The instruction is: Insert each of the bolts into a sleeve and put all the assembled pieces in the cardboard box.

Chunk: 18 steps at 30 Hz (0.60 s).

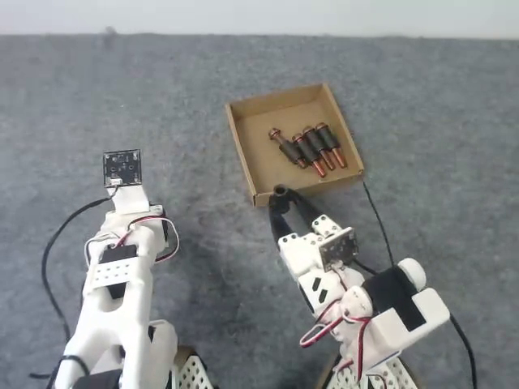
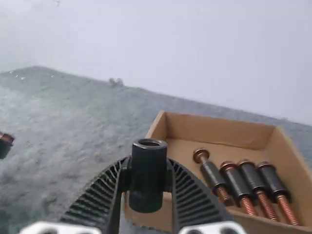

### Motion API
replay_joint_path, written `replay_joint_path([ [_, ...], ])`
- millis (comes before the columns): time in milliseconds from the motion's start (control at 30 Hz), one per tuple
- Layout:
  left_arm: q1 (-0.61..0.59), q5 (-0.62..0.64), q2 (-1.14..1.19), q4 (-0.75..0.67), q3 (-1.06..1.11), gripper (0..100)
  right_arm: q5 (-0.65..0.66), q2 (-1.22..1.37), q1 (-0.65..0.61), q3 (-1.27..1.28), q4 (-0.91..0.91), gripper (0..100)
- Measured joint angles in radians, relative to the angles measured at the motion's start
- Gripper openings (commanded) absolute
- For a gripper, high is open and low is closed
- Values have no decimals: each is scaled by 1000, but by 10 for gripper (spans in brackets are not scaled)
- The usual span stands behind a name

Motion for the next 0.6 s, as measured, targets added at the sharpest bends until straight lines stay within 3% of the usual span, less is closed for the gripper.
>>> replay_joint_path([
  [333,2,121,-112,-6,-6,10,-43,0,-38,0,66,7],
  [600,192,123,-471,71,-6,10,-71,0,-38,0,66,7],
])
